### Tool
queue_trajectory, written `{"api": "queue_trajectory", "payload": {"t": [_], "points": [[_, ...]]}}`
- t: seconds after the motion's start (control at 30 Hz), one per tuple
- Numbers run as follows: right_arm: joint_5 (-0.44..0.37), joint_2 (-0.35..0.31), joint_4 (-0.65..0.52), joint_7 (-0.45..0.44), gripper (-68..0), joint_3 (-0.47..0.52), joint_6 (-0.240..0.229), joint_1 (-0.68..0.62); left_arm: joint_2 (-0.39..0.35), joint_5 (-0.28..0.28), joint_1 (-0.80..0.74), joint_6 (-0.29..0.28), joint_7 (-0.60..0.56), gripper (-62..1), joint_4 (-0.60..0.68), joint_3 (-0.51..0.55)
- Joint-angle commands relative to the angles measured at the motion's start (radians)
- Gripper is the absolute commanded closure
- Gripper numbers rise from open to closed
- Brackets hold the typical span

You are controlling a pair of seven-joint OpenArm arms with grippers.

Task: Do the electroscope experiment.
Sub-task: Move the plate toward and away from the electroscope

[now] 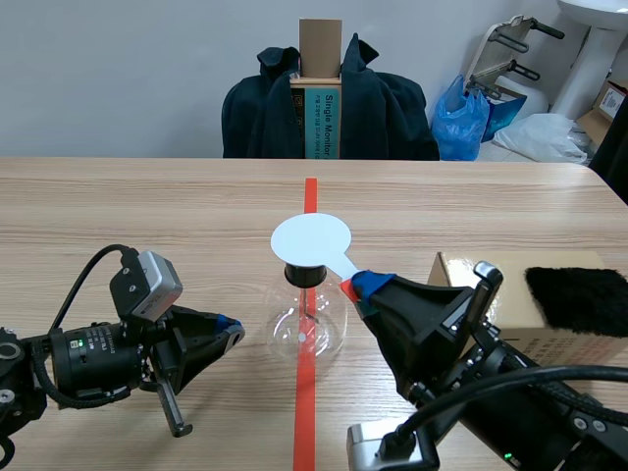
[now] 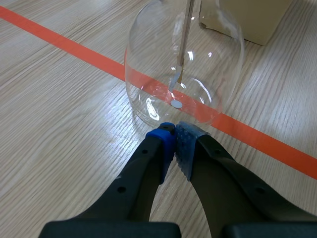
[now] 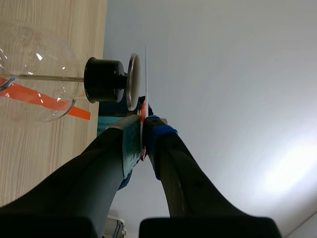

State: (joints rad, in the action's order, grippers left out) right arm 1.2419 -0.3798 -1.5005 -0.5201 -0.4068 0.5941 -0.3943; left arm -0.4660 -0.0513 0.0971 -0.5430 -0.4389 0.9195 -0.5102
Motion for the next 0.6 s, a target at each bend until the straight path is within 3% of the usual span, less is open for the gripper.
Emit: {"api": "queue_trajectory", "payload": {"t": [0.0,0.27,0.57], "points": [[-0.007,-0.011,-0.012,-0.003,-0.8,0.008,0.011,0.006,0.002,-0.007,0.003,0.002,-0.013,-2.7,0.014,0.004],[-0.007,-0.011,-0.012,0.041,-0.8,0.008,0.011,0.006,0.002,-0.007,0.003,0.002,-0.013,-2.7,0.014,0.004],[-0.007,-0.011,-0.012,0.206,-0.8,0.008,0.012,0.006,0.002,-0.007,0.003,0.002,-0.014,-2.7,0.014,0.004]]}}
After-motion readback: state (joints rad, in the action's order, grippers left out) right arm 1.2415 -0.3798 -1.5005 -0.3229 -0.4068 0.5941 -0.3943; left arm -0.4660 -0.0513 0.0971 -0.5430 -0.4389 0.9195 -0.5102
